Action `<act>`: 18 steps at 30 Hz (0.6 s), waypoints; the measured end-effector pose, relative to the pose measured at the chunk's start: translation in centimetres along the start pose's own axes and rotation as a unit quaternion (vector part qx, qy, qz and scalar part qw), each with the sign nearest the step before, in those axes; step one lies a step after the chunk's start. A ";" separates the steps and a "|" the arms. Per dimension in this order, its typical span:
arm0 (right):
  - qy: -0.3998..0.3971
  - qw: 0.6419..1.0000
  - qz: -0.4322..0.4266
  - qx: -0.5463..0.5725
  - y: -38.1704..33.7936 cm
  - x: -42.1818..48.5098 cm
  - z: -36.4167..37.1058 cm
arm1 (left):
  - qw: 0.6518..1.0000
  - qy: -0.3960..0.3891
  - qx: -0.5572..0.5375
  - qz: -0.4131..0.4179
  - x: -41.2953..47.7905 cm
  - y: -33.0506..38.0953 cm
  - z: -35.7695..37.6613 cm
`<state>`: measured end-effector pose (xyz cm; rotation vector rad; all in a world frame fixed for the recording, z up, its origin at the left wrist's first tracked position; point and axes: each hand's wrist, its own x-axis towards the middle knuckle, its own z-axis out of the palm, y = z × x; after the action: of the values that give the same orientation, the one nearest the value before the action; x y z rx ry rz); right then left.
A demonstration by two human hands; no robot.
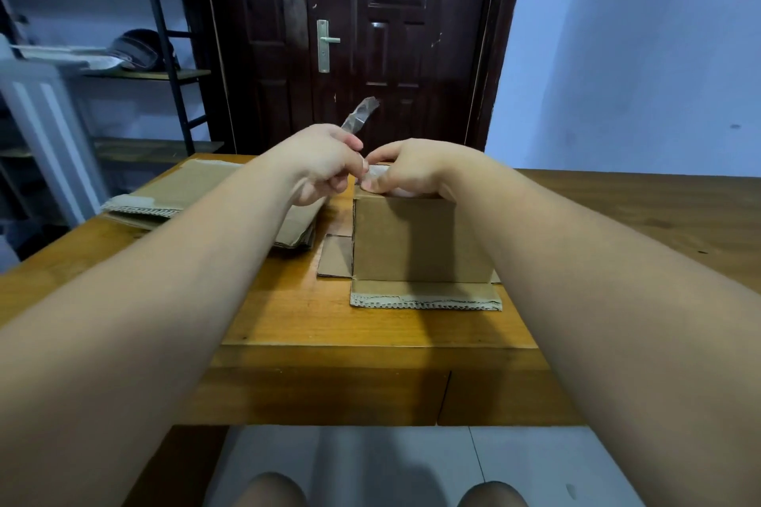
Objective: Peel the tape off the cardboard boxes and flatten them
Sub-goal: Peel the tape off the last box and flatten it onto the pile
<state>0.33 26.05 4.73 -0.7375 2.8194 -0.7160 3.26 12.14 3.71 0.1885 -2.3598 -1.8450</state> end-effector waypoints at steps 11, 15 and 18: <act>0.047 0.997 0.004 0.062 -0.7 1.3 1.1 | 0.934 0.122 0.275 0.194 0.7 -1.2 1.0; 0.065 0.998 0.010 -0.002 -0.6 2.0 1.7 | 0.962 0.134 0.199 0.128 0.9 -2.1 0.9; 0.067 0.998 0.016 -0.008 -0.5 2.2 1.5 | 0.998 0.012 0.062 0.018 0.8 -3.1 0.4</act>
<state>-1.02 23.96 3.64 -0.6684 2.9533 -0.7661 2.47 11.67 0.61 0.1809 -2.4450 -1.6733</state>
